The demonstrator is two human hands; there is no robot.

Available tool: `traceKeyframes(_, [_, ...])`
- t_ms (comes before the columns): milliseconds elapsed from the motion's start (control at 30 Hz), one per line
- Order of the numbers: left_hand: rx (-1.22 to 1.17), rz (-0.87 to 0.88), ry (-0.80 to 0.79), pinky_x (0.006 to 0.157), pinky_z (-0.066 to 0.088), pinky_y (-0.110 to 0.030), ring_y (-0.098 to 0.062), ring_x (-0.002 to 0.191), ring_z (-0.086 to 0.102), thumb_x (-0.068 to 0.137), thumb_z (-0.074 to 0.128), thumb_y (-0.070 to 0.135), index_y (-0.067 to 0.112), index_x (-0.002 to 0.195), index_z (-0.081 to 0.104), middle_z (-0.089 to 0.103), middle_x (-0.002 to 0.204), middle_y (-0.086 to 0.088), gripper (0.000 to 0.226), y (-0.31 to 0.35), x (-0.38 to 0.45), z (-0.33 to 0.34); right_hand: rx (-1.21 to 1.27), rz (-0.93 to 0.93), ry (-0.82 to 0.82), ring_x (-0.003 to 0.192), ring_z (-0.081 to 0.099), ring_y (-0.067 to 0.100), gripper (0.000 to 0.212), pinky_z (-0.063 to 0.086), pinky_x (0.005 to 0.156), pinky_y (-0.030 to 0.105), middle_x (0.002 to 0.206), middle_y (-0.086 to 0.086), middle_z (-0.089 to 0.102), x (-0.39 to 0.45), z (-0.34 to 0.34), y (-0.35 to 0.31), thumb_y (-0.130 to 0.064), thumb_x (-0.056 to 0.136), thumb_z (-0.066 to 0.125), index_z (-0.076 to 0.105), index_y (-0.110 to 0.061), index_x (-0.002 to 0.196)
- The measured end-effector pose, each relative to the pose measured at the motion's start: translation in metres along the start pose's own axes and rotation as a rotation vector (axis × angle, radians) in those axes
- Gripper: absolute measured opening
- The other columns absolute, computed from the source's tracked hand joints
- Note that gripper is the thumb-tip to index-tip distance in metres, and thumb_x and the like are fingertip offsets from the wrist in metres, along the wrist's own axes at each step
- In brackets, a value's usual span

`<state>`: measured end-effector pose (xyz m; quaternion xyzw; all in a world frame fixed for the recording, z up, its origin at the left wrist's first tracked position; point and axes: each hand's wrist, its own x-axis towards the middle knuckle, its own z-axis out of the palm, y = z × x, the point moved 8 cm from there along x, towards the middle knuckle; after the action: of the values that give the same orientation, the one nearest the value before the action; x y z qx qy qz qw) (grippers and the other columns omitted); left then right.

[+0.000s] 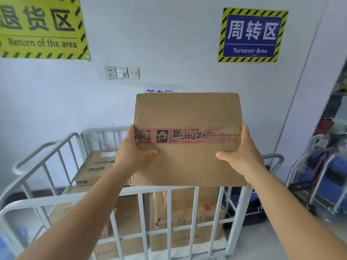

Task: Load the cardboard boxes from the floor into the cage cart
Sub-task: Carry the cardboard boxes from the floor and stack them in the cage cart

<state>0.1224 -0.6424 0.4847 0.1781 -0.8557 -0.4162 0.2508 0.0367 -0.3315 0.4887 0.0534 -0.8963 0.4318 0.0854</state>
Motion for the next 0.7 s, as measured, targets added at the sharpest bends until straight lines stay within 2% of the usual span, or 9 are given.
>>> traceKeyframes(67, [0.007, -0.026, 0.017, 0.062, 0.048, -0.030, -0.019, 0.088, 0.060, 0.070, 0.081, 0.023, 0.028, 0.124, 0.037, 0.060, 0.106, 0.006, 0.070, -0.011, 0.022, 0.002, 0.006, -0.012, -0.030, 0.134, 0.044, 0.028, 0.114, 0.042, 0.085, 0.036, 0.161, -0.002, 0.020, 0.026, 0.021, -0.004, -0.028, 0.081, 0.078, -0.009, -0.035, 0.154])
traceKeyframes(200, [0.017, -0.064, 0.043, 0.074, 0.055, -0.040, -0.021, 0.091, 0.061, 0.069, 0.081, 0.022, 0.030, 0.121, 0.038, 0.060, 0.108, 0.005, 0.068, -0.032, 0.072, 0.013, 0.023, -0.034, -0.076, 0.134, 0.043, 0.027, 0.114, 0.043, 0.084, 0.036, 0.161, -0.002, 0.021, 0.081, 0.061, -0.009, -0.027, 0.081, 0.078, -0.009, -0.035, 0.155])
traceKeyframes(367, [0.023, -0.126, 0.075, 0.070, 0.050, -0.035, -0.021, 0.094, 0.058, 0.071, 0.081, 0.023, 0.029, 0.132, 0.035, 0.057, 0.115, 0.004, 0.077, -0.060, 0.129, 0.022, 0.035, -0.049, -0.138, 0.135, 0.042, 0.026, 0.114, 0.041, 0.080, 0.033, 0.161, -0.004, 0.020, 0.148, 0.112, -0.019, -0.026, 0.080, 0.078, -0.007, -0.036, 0.155])
traceKeyframes(467, [0.034, -0.182, 0.111, 0.066, 0.047, -0.030, -0.021, 0.093, 0.058, 0.072, 0.082, 0.024, 0.028, 0.132, 0.035, 0.057, 0.110, 0.008, 0.076, -0.088, 0.154, 0.018, 0.024, -0.049, -0.194, 0.134, 0.043, 0.026, 0.113, 0.041, 0.080, 0.033, 0.162, -0.005, 0.020, 0.180, 0.153, -0.028, -0.026, 0.080, 0.078, -0.006, -0.036, 0.155])
traceKeyframes(633, [0.066, -0.273, 0.145, 0.054, 0.038, -0.021, -0.018, 0.088, 0.055, 0.074, 0.081, 0.025, 0.027, 0.140, 0.030, 0.055, 0.113, 0.006, 0.083, -0.140, 0.189, 0.001, 0.020, -0.065, -0.291, 0.131, 0.046, 0.025, 0.113, 0.037, 0.062, 0.024, 0.160, -0.005, 0.025, 0.213, 0.225, -0.051, -0.026, 0.079, 0.079, -0.003, -0.035, 0.156])
traceKeyframes(700, [0.078, -0.296, 0.153, 0.053, 0.038, -0.022, -0.017, 0.088, 0.056, 0.074, 0.080, 0.026, 0.028, 0.140, 0.030, 0.056, 0.114, 0.006, 0.083, -0.162, 0.204, -0.007, 0.023, -0.066, -0.314, 0.132, 0.045, 0.025, 0.113, 0.039, 0.071, 0.026, 0.159, -0.004, 0.026, 0.225, 0.256, -0.059, -0.024, 0.078, 0.079, -0.003, -0.034, 0.156])
